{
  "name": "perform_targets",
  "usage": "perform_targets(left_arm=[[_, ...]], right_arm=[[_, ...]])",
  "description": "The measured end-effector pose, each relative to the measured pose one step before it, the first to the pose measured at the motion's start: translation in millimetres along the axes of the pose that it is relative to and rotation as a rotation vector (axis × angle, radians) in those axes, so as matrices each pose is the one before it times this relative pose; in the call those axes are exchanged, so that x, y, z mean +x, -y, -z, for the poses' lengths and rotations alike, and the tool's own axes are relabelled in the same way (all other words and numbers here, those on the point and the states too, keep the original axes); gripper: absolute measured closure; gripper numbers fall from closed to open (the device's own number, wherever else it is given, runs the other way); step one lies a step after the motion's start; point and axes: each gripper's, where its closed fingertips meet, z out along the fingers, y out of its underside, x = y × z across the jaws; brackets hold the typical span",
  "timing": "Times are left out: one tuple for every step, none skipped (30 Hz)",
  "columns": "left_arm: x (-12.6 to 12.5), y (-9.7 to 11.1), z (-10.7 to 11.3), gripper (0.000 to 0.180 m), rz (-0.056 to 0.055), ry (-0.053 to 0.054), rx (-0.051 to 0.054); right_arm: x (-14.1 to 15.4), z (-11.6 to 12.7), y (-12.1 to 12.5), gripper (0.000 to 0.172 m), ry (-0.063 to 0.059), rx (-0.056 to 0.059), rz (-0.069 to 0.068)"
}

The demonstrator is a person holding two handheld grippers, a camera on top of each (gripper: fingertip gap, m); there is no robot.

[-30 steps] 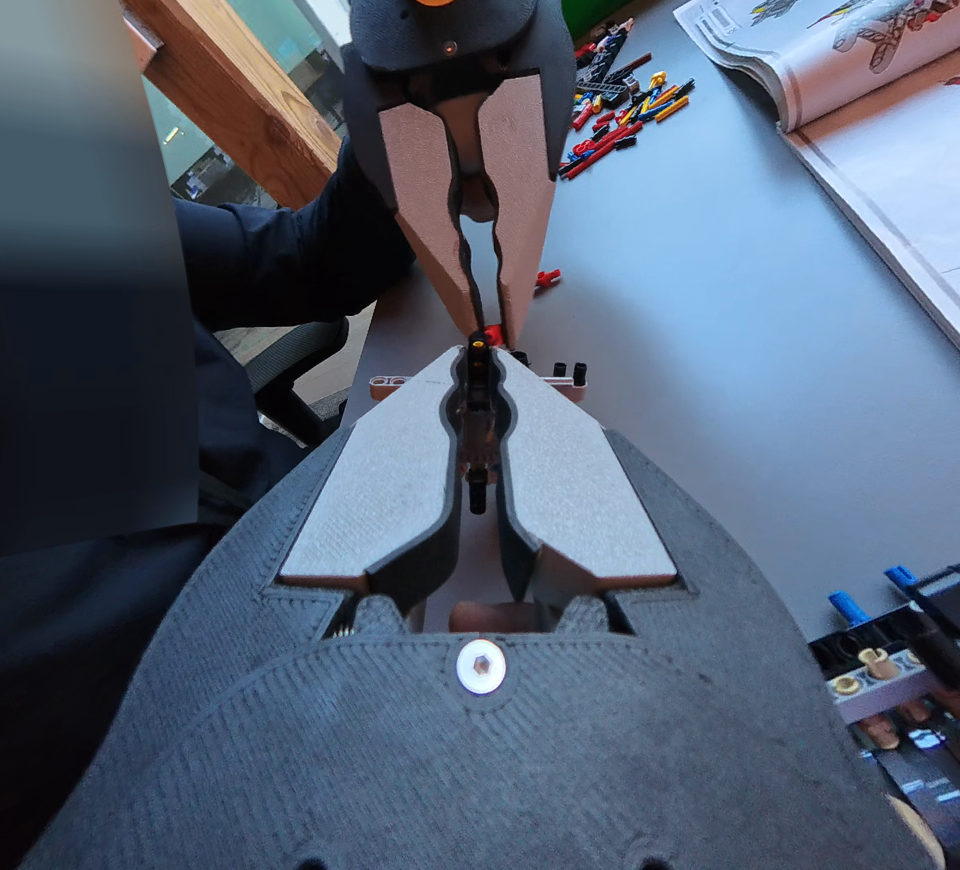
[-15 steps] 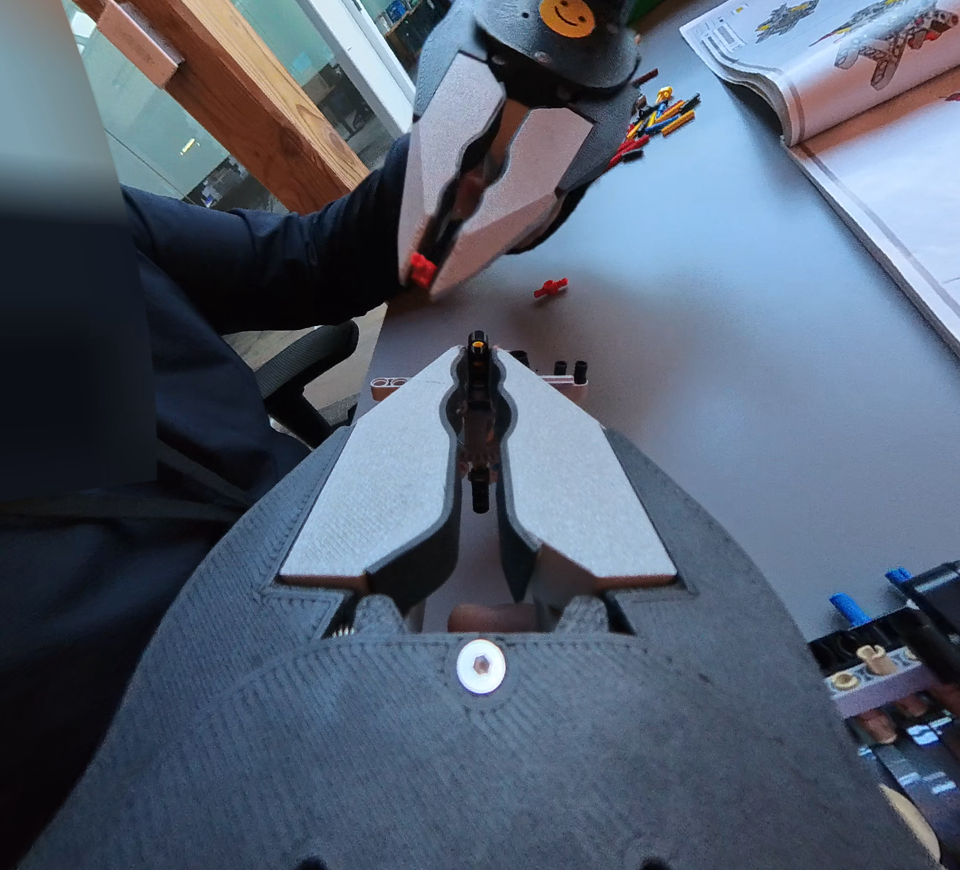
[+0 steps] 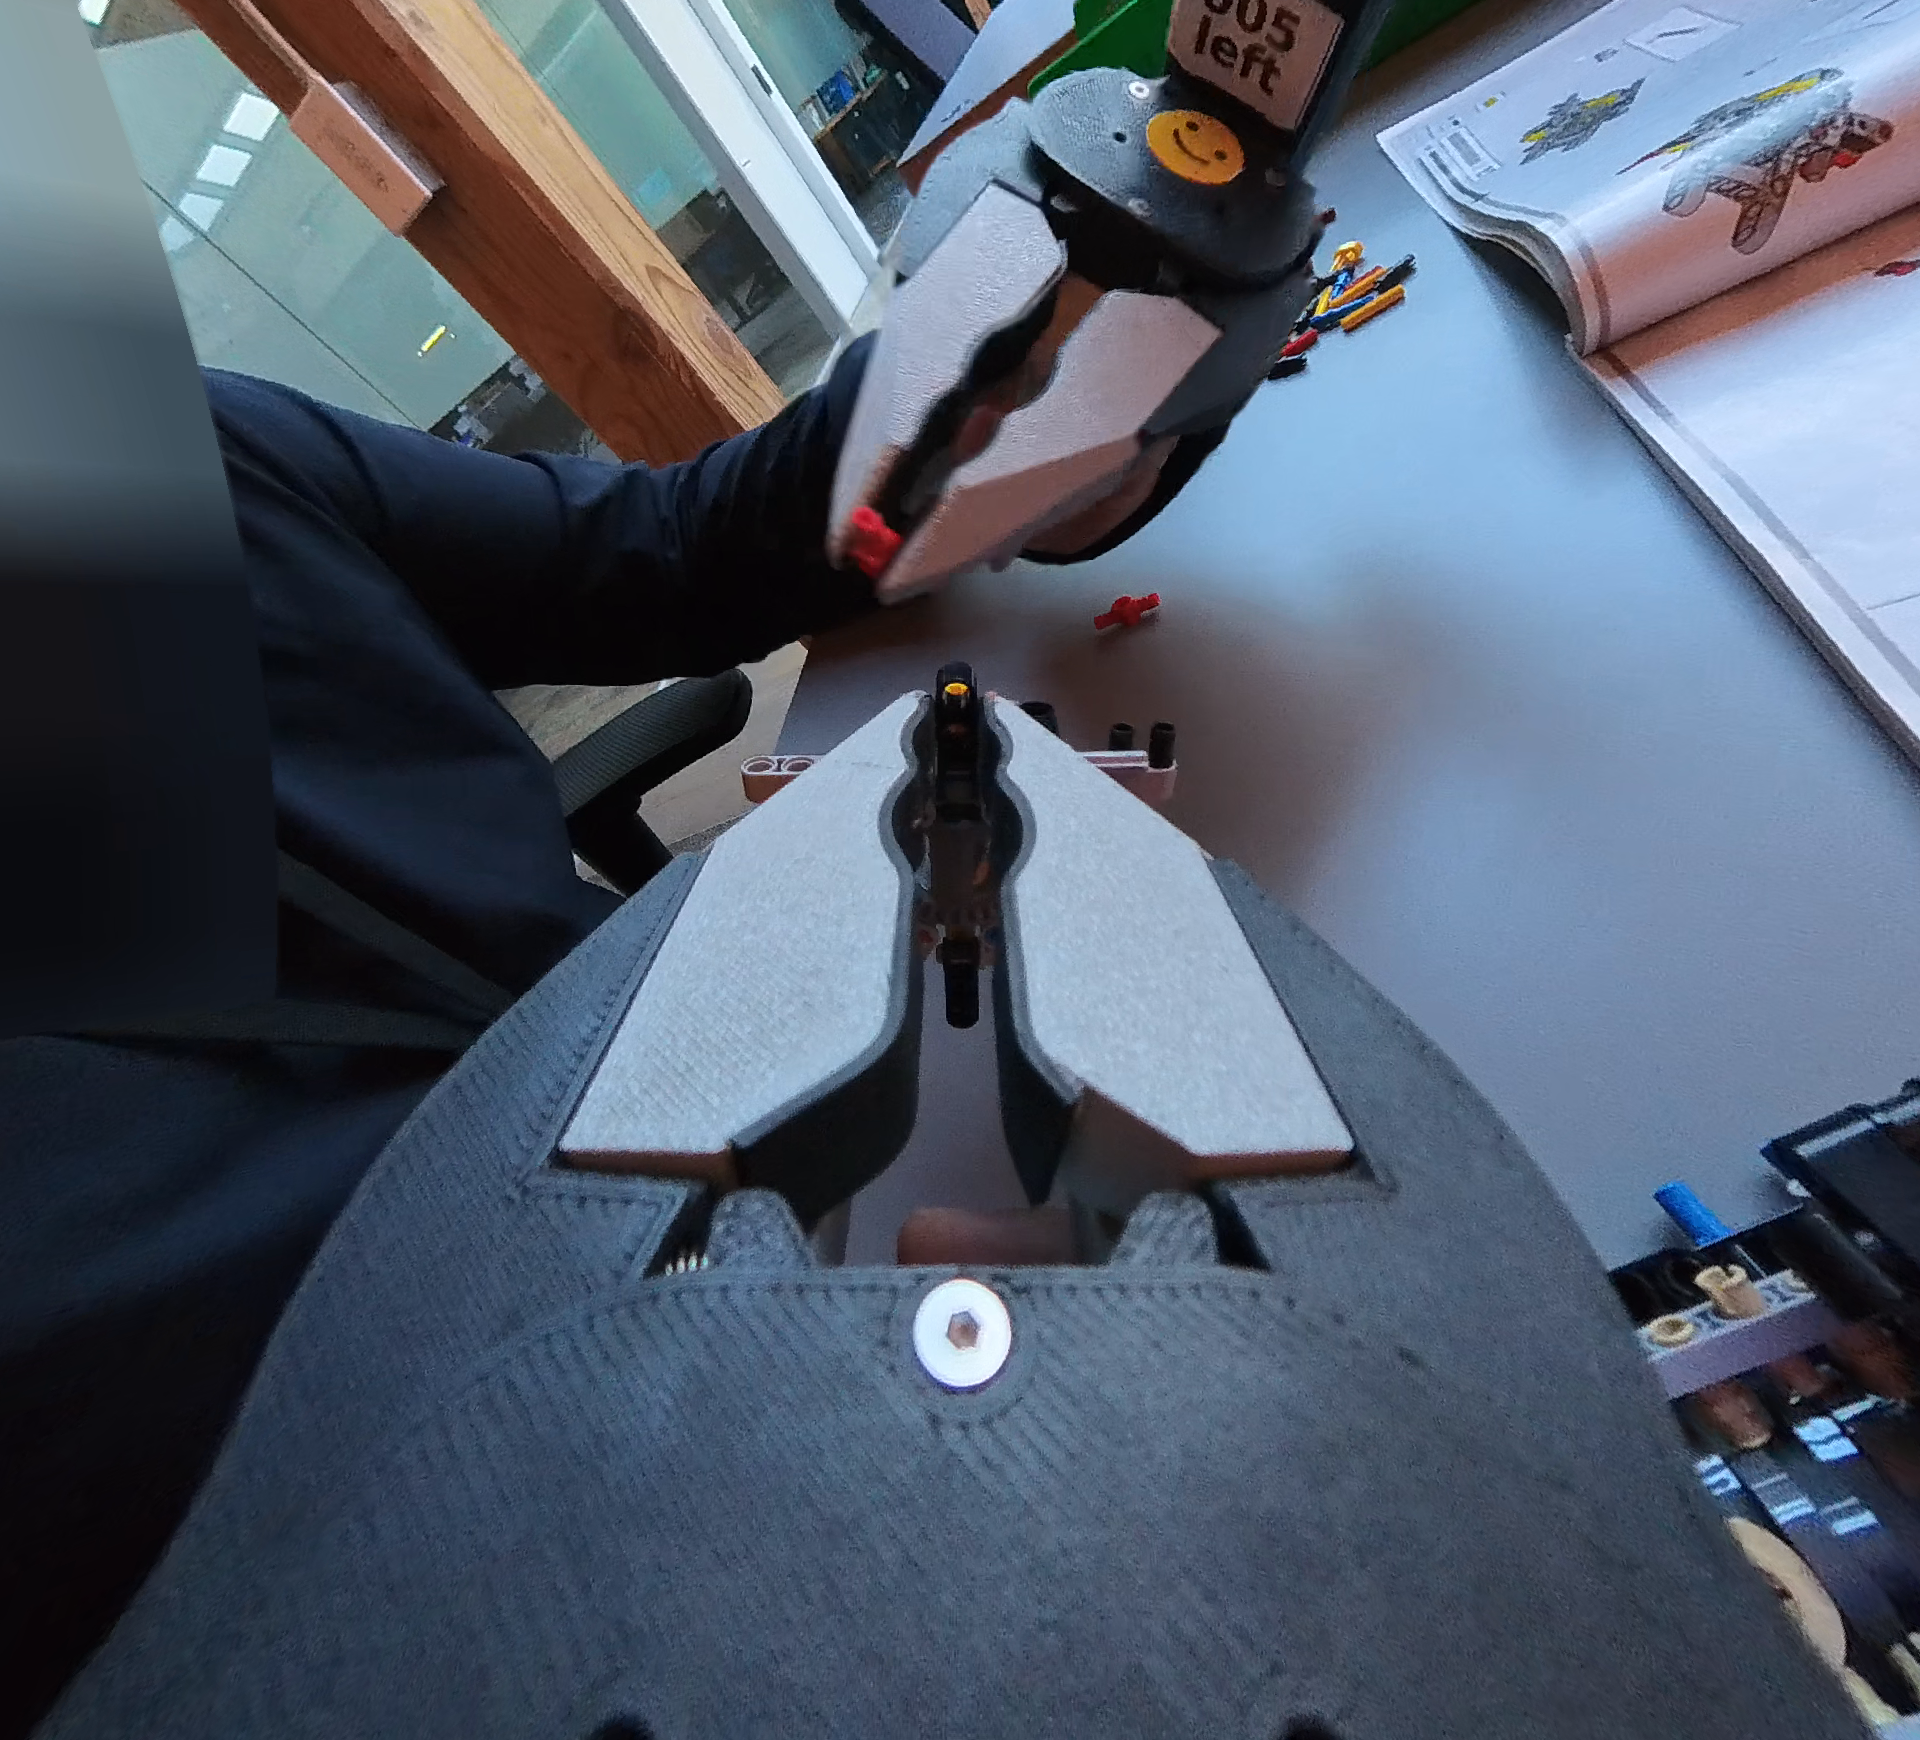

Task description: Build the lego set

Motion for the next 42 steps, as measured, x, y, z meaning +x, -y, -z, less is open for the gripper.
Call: perform_targets(left_arm=[[-5.37,-1.27,1.36,0.176,-0.0067,0.0456,-0.0114],[-7.29,-1.73,1.12,0.176,-0.0062,0.0622,-0.0171],[-7.5,-3.03,0.41,0.176,-0.0152,0.0698,-0.0258],[-3.58,-2.67,-0.63,0.176,-0.017,0.0481,-0.0241],[-1.38,-1.41,-1.28,0.176,-0.0155,0.0362,-0.0182],[-1.4,-1.63,-1.63,0.176,-0.0163,0.0381,-0.0194],[-1.58,-2.84,-1.86,0.176,-0.0207,0.0414,-0.0277],[-1.43,-3.44,-2.13,0.176,-0.0224,0.0402,-0.0312],[-0.98,-3.18,-1.98,0.176,-0.0177,0.0337,-0.0284],[-1.5,-2.09,-1.65,0.176,-0.0124,0.0323,-0.0203],[-1.34,-0.68,-1.07,0.176,-0.0103,0.0273,-0.0105],[-0.07,0.15,-0.4,0.176,-0.0079,0.0138,-0.0033],[0.63,-0.2,0.11,0.176,-0.0048,0.006,-0.0044],[-0.45,-0.99,0.69,0.176,-0.0058,0.011,-0.007],[-1.96,-2.11,0.56,0.176,-0.0056,0.0189,-0.0132],[-2.04,-2.72,0.17,0.176,-0.0068,0.0182,-0.0164],[-0.95,-2.0,-0.46,0.176,-0.0046,0.0105,-0.0115],[-0.33,-1.45,-0.8,0.176,-0.0041,0.0071,-0.0093],[-0.36,-0.87,-0.76,0.176,-0.0072,0.0097,-0.0062],[0.13,-0.42,-0.63,0.176,-0.0078,0.0066,-0.0045],[0.33,0.09,-0.24,0.176,-0.0092,0.0072,-0.0022],[0.28,-0.44,0.0,0.176,-0.0102,0.0083,-0.0052],[0.11,-0.91,0.18,0.176,-0.0097,0.0095,-0.0083],[-0.63,-0.62,0.24,0.176,-0.0112,0.0164,-0.0076],[-0.04,-0.36,0.34,0.176,-0.0125,0.0146,-0.006],[1.53,-0.13,0.38,0.176,-0.0105,0.0068,-0.0064],[1.48,0.64,0.37,0.176,-0.0105,0.0074,-0.0024],[1.53,0.16,0.42,0.176,-0.0113,0.0069,-0.0047],[1.54,-0.56,0.19,0.176,-0.01,0.0042,-0.0076],[0.97,-0.69,-0.12,0.176,-0.0062,0.0045,-0.0077],[-0.37,-0.08,-0.13,0.176,-0.0042,0.0103,-0.003],[-0.45,0.34,-0.35,0.176,-0.0006,0.0067,-0.0001],[-0.56,-0.48,-0.23,0.176,0.0001,0.0037,-0.0039],[-1.35,0.01,0.27,0.176,0.0004,0.0076,0.0013],[-0.48,0.41,0.48,0.176,0.0032,0.0001,0.0051],[0.74,0.42,0.52,0.176,0.0026,-0.0071,0.0032],[-0.1,-0.51,-0.03,0.176,-0.0023,0.0022,-0.0028],[-0.14,-0.21,-0.1,0.176,-0.0025,0.0036,-0.0024],[0.13,-0.15,-0.08,0.176,-0.0029,0.004,-0.0029],[0.06,-0.19,-0.19,0.176,-0.0046,0.0057,-0.0032],[-0.45,-0.04,-0.04,0.176,-0.0062,0.0094,-0.0026],[-0.38,0.03,0.04,0.176,-0.0044,0.0087,-0.0019]], right_arm=[[-0.27,-0.33,-0.29,0.168,0.0022,-0.0001,0.0027],[-0.06,-0.02,-0.47,0.168,-0.002,-0.0009,0.0003],[0.85,-0.27,-0.71,0.168,-0.0045,-0.0013,0.0005],[0.79,-0.72,-1.01,0.168,-0.0041,-0.0036,0.0028],[0.77,-1.07,-1.31,0.168,-0.0075,-0.0073,0.0044],[0.65,-1.3,-1.33,0.168,-0.011,-0.0082,0.0087],[0.06,-1.28,-0.84,0.168,-0.0097,-0.0071,0.0121],[-0.4,-1.3,-0.84,0.167,-0.0058,-0.0066,0.0103],[-0.03,-1.24,-0.74,0.168,-0.0063,-0.0062,0.0056],[0.79,-1.3,-0.84,0.168,-0.0087,-0.0054,0.004],[0.71,-1.22,-1.4,0.168,-0.0095,-0.0086,0.0056],[0.85,-1.26,-2.15,0.168,-0.0106,-0.0143,0.0087],[1.12,-1.33,-2.15,0.167,-0.0144,-0.0159,0.0115],[0.99,-1.3,-2.02,0.167,-0.0153,-0.0153,0.014],[0.03,-1.29,-1.39,0.167,-0.0101,-0.0117,0.0136],[-0.73,-1.07,-0.33,0.167,-0.0033,-0.0044,0.0091],[-0.74,-1.04,0.43,0.167,-0.0006,0.0006,0.0027],[-0.42,-1.14,-0.13,0.167,0.0005,-0.0013,0.0],[-0.57,-0.98,-0.38,0.167,0.0023,-0.0021,0.0011],[-0.49,-0.86,-0.43,0.167,0.0014,-0.0021,0.0004],[-0.14,-0.57,-0.19,0.167,-0.0014,-0.0024,0.0024],[-0.17,-0.42,-0.17,0.167,-0.004,-0.0026,0.0043],[-0.27,-0.48,-0.24,0.167,-0.0034,-0.0042,0.0052],[-0.34,-0.54,-0.26,0.167,-0.0028,-0.0038,0.0051],[-0.32,-0.56,-0.35,0.167,-0.0023,-0.0026,0.0029],[-0.14,-0.46,-0.12,0.167,-0.0017,-0.0024,-0.0008],[-0.03,-0.38,0.0,0.167,-0.002,-0.0019,-0.0025],[0.15,-0.06,0.11,0.167,-0.0032,-0.0011,0.0],[0.36,0.21,0.23,0.167,-0.0052,0.0001,0.0032],[0.7,0.32,-0.02,0.167,-0.0063,-0.0014,0.0034],[0.52,0.02,0.02,0.167,-0.0046,-0.0008,0.0022],[-0.27,-0.28,-0.26,0.167,0.0015,-0.0011,-0.0003],[-0.5,-0.51,-0.35,0.167,0.0032,-0.002,-0.0009],[-0.06,-0.39,-0.28,0.167,-0.0011,-0.0016,0.0018],[-0.13,-0.22,-0.21,0.167,-0.0013,-0.0016,0.0033],[-0.27,-0.44,-0.23,0.167,0.0003,-0.0023,0.002],[-0.03,-0.33,-0.1,0.167,-0.001,-0.0009,0.0019],[-0.01,-0.29,-0.02,0.167,-0.0018,-0.001,0.0012],[0.07,-0.23,-0.2,0.167,-0.0013,-0.002,0.0011],[0.07,-0.09,-0.11,0.167,-0.0013,-0.0016,0.0016],[0.23,-0.13,-0.19,0.167,-0.0019,-0.0009,0.0006],[0.26,0.1,0.0,0.167,-0.0024,-0.0002,0.0004]])
